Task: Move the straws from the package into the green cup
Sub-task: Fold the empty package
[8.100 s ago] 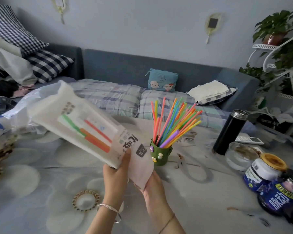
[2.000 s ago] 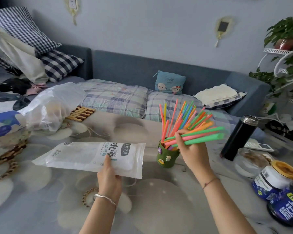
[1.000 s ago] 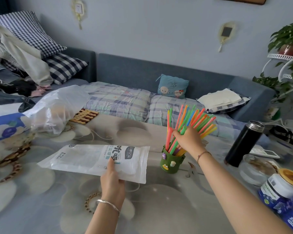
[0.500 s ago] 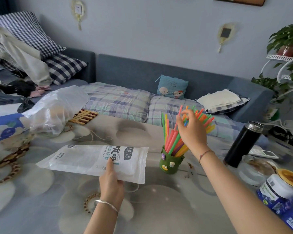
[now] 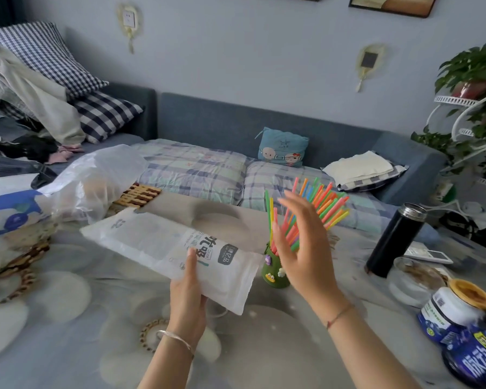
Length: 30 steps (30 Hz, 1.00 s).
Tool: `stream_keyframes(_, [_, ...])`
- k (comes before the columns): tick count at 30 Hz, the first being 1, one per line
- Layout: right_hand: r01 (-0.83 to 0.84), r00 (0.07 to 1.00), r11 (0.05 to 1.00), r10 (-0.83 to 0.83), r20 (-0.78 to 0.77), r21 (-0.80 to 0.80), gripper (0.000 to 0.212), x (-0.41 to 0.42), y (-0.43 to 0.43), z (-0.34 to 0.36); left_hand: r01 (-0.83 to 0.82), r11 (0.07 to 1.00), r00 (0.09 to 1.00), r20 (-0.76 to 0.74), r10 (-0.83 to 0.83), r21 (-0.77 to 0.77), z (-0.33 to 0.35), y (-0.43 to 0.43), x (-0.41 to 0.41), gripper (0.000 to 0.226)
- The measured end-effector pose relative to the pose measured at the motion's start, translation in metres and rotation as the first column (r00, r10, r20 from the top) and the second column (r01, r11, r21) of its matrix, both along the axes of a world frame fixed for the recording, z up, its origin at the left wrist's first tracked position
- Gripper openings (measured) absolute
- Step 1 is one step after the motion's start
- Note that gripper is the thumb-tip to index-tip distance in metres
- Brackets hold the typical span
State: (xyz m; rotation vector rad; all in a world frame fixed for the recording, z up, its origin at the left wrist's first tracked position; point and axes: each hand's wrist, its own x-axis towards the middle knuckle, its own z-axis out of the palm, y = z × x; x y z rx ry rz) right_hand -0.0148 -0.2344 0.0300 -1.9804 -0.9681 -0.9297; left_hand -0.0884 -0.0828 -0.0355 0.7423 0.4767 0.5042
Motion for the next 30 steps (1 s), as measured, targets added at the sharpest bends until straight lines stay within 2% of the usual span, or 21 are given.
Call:
stream_keyframes(3, [-0.104,0.988,0.992,0.111,-0.105,0.07,0.03,-0.034,-0.002,-0.014,0.049,0.998,0.999,0.017,-0.05,0.031,0.006,-0.002,-0.015,0.043])
stream_keyframes(6, [-0.102,0.909,0.97,0.18,-0.375,0.219,0.027,-0.056,-0.005,-0.034,0.064,0.997,0.998,-0.025,-0.063,0.046,0.005,-0.002,-0.036,0.043])
stream_keyframes(8, [-0.048,0.748,0.957,0.225,-0.624,0.287,0.026,-0.063,-0.007,-0.043,0.073,0.996,0.997,-0.04,-0.071,0.053,0.005,-0.002,-0.05,0.04])
stream_keyframes(10, [-0.013,0.493,0.949,0.281,-0.823,0.315,0.025,-0.069,-0.009,-0.044,0.087,0.994,0.995,-0.047,-0.084,0.059,0.008,-0.002,-0.061,0.038])
stream_keyframes(12, [-0.004,0.262,0.934,0.347,-0.901,0.358,0.025,-0.085,-0.012,-0.037,0.108,0.99,0.993,-0.049,-0.104,0.088,0.014,-0.002,-0.073,0.044])
stream_keyframes(13, [0.003,0.205,0.922,0.378,-0.903,0.387,0.026,-0.091,-0.012,-0.035,0.129,0.985,0.991,-0.053,-0.124,0.111,0.016,-0.002,-0.076,0.047])
stream_keyframes(15, [0.053,0.176,0.888,0.442,-0.88,0.456,0.024,-0.104,-0.015,-0.03,0.175,0.972,0.984,-0.047,-0.17,0.157,0.025,-0.004,-0.088,0.047])
stream_keyframes(18, [0.136,0.193,0.835,0.506,-0.841,0.534,0.017,-0.119,-0.018,-0.024,0.272,0.939,0.962,-0.049,-0.267,0.21,0.036,-0.005,-0.106,0.049])
stream_keyframes(21, [0.203,0.247,0.778,0.547,-0.8,0.595,0.013,-0.133,-0.019,-0.018,0.438,0.812,0.899,-0.194,-0.393,0.387,0.04,-0.01,-0.13,0.053])
stream_keyframes(24, [0.24,0.29,0.727,0.579,-0.762,0.644,0.016,-0.147,-0.016,-0.013,0.555,0.695,0.831,-0.317,-0.456,0.456,0.036,-0.018,-0.152,0.034])
stream_keyframes(27, [0.201,0.297,0.708,0.615,-0.73,0.677,0.015,-0.16,-0.013,-0.01,0.521,0.728,0.853,-0.288,-0.434,0.446,0.037,-0.019,-0.165,0.023])
stream_keyframes(30, [0.108,0.255,0.758,0.604,-0.755,0.643,0.013,-0.172,-0.009,-0.008,0.44,0.767,0.898,-0.236,-0.372,0.466,0.04,-0.013,-0.171,0.016])
